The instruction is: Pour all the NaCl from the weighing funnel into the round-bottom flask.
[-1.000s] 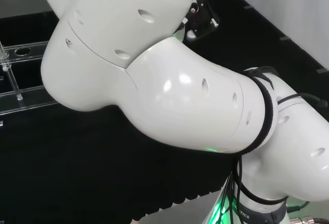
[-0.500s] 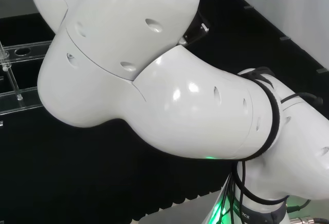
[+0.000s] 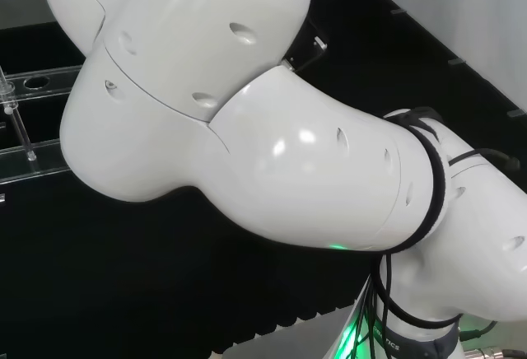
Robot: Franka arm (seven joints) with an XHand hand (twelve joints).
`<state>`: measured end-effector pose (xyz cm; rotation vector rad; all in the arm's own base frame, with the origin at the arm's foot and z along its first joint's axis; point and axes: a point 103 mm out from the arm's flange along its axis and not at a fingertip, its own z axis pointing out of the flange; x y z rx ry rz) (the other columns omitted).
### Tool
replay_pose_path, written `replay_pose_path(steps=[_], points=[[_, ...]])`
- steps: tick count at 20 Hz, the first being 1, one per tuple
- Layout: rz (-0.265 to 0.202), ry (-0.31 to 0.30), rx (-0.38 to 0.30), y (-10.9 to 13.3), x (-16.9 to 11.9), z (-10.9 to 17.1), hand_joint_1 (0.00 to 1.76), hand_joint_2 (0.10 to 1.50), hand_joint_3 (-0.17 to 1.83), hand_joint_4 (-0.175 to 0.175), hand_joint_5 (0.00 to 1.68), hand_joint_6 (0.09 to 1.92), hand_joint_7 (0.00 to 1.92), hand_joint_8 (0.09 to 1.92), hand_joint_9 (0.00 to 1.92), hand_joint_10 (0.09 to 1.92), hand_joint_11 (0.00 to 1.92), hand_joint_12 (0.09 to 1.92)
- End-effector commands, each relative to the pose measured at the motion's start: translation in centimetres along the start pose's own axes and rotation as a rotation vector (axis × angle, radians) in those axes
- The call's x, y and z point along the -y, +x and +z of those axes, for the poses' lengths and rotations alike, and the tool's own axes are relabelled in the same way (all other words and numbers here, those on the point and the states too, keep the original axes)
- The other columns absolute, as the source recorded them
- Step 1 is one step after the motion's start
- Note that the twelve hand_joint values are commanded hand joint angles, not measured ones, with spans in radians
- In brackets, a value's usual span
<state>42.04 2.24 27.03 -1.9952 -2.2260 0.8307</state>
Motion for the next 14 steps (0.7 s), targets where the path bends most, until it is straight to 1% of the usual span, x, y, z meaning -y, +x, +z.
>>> replay_pose_path(steps=[1,5,9,13,14], points=[[0.016,0.026,0.062,0.2,-1.0,-0.8,1.12,0.65,0.65,0.175,1.29,0.65,0.55,0.65,0.90,0.42,0.66,1.15],[0.007,0.041,0.091,0.6,-1.7,-0.9,1.12,0.65,0.65,0.175,1.29,0.65,0.55,0.65,0.90,0.42,0.66,1.16],[0.002,0.041,0.098,0.3,-2.0,-0.9,1.12,0.65,0.65,0.175,1.29,0.65,0.55,0.65,0.90,0.42,0.66,1.16],[0.000,0.053,0.116,0.2,-2.3,-1.0,1.12,0.65,0.65,0.175,1.29,0.65,0.55,0.65,0.90,0.42,0.66,1.16],[0.002,0.059,0.131,0.3,-2.3,-1.1,1.12,0.65,0.65,0.175,1.29,0.65,0.55,0.65,0.90,0.42,0.66,1.16]])
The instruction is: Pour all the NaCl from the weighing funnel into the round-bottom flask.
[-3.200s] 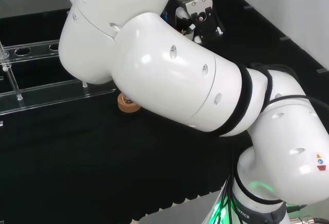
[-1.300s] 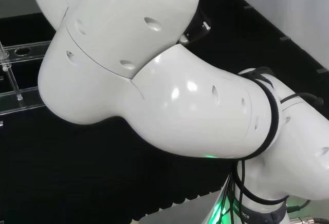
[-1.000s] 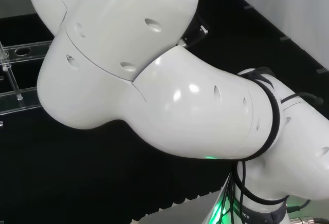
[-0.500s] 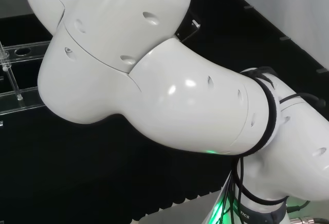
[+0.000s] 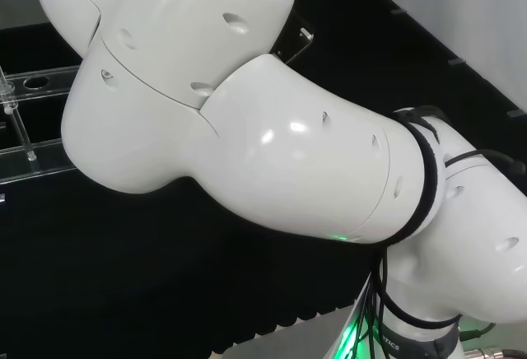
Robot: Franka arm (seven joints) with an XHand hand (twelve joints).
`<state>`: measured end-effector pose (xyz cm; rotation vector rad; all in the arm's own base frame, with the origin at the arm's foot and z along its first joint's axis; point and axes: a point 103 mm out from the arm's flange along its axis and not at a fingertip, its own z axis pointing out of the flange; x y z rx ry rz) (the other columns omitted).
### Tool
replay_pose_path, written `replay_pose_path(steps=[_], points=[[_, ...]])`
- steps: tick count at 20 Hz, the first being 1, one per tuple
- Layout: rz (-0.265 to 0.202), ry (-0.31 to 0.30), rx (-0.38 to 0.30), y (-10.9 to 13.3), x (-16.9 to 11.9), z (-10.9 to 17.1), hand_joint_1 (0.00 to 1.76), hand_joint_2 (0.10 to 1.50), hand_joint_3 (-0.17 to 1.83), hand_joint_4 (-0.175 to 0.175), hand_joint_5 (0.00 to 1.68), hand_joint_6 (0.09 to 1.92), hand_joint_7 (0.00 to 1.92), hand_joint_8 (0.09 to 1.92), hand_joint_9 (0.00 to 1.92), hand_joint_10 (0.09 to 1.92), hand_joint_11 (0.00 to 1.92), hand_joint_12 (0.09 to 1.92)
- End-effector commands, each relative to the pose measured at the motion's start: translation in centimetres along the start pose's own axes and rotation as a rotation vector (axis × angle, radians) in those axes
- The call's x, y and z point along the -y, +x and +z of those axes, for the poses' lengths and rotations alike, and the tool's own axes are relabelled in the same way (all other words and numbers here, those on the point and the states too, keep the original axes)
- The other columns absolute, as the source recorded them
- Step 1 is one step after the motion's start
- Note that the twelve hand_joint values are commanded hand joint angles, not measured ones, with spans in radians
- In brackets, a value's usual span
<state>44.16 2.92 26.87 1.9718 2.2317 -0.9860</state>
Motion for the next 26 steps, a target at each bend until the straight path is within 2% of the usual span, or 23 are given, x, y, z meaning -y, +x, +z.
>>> replay_pose_path(steps=[1,5,20,26], points=[[0.000,0.018,0.035,0.0,-0.3,-0.2,1.12,0.65,0.65,0.175,1.29,0.65,0.55,0.65,0.90,0.42,0.66,1.16],[-0.020,0.019,0.047,0.2,-0.5,-0.5,1.12,0.65,0.65,0.175,1.29,0.65,0.55,0.65,0.90,0.42,0.66,1.16],[-0.032,0.031,0.076,0.9,-0.6,-0.9,1.12,0.65,0.65,0.175,1.28,0.65,0.54,0.65,0.90,0.41,0.65,1.16],[-0.030,0.042,0.131,1.3,-0.4,-1.2,1.12,0.65,0.65,0.175,1.29,0.65,0.54,0.65,0.90,0.41,0.65,1.16]])
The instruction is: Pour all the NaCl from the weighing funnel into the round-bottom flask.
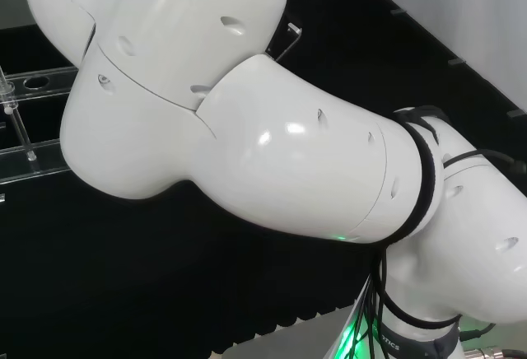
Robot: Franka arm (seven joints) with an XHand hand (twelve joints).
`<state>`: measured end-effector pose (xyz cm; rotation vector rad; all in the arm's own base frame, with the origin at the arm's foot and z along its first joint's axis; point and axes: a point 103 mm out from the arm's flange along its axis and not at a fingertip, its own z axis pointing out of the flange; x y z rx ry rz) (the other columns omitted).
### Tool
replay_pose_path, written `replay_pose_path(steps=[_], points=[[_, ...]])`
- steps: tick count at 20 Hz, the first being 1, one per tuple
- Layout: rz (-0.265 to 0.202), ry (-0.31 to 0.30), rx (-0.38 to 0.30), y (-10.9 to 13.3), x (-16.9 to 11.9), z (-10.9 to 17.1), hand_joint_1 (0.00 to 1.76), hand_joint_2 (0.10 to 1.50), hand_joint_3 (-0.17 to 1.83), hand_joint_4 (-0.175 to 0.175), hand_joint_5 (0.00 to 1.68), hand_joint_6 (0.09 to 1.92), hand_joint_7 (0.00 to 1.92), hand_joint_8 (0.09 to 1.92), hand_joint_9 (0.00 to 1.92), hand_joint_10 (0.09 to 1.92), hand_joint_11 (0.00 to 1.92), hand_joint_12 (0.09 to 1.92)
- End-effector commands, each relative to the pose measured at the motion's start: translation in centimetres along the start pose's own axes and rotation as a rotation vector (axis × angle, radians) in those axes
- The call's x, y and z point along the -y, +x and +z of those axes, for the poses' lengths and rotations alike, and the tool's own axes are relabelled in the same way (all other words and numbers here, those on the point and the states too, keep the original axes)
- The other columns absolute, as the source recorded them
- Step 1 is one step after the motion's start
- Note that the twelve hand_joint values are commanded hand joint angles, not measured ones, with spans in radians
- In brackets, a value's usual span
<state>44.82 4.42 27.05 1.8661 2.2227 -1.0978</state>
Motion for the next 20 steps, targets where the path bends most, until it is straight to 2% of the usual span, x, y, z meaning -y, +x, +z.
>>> replay_pose_path(steps=[1,4,12,20], points=[[0.005,0.014,0.045,0.3,0.1,-0.2,1.12,0.65,0.65,0.175,1.29,0.65,0.54,0.65,0.90,0.41,0.65,1.16],[0.020,0.035,0.089,0.6,0.1,-0.5,1.12,0.65,0.66,0.175,1.29,0.65,0.54,0.65,0.90,0.41,0.65,1.16],[0.019,0.028,0.111,1.4,0.0,-1.4,1.12,0.65,0.66,0.175,1.29,0.65,0.54,0.65,0.90,0.41,0.65,1.16],[0.030,0.025,0.139,1.0,0.3,-1.8,1.13,0.65,0.66,0.175,1.29,0.65,0.54,0.65,0.89,0.41,0.65,1.16]])
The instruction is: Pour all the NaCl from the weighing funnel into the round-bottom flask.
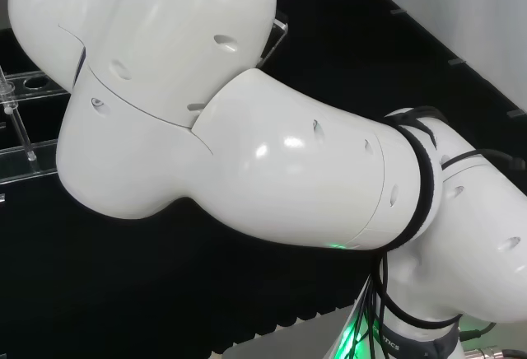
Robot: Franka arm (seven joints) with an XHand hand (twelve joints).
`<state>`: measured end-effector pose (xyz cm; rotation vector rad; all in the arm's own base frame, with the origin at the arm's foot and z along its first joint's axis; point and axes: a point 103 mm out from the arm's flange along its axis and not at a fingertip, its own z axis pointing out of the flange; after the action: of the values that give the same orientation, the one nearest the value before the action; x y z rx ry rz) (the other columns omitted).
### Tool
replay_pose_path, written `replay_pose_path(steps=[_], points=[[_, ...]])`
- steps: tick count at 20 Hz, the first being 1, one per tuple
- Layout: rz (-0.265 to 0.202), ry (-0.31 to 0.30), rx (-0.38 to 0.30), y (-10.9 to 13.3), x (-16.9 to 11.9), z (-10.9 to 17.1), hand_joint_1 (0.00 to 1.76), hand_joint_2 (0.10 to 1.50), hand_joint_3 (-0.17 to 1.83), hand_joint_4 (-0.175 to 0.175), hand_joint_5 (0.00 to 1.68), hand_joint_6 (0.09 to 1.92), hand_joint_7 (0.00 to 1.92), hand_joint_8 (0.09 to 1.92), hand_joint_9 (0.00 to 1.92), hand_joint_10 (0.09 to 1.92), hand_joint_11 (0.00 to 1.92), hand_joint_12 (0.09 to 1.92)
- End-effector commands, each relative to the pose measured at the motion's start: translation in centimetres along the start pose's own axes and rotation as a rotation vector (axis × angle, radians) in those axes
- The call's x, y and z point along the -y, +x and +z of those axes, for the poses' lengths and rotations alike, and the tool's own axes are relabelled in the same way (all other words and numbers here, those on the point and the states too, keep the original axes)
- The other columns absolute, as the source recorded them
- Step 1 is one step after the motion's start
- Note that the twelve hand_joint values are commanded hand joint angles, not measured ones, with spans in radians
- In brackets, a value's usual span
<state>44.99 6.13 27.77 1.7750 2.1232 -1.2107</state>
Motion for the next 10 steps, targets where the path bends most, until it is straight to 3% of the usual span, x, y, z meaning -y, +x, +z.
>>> replay_pose_path(steps=[1,10], points=[[0.007,-0.004,0.011,-0.18,0.26,-0.38,1.13,0.65,0.66,0.175,1.29,0.65,0.54,0.65,0.89,0.41,0.65,1.16],[0.012,-0.004,0.075,0.24,0.59,-1.18,1.13,0.65,0.66,0.175,1.29,0.65,0.53,0.65,0.89,0.41,0.64,1.16]])
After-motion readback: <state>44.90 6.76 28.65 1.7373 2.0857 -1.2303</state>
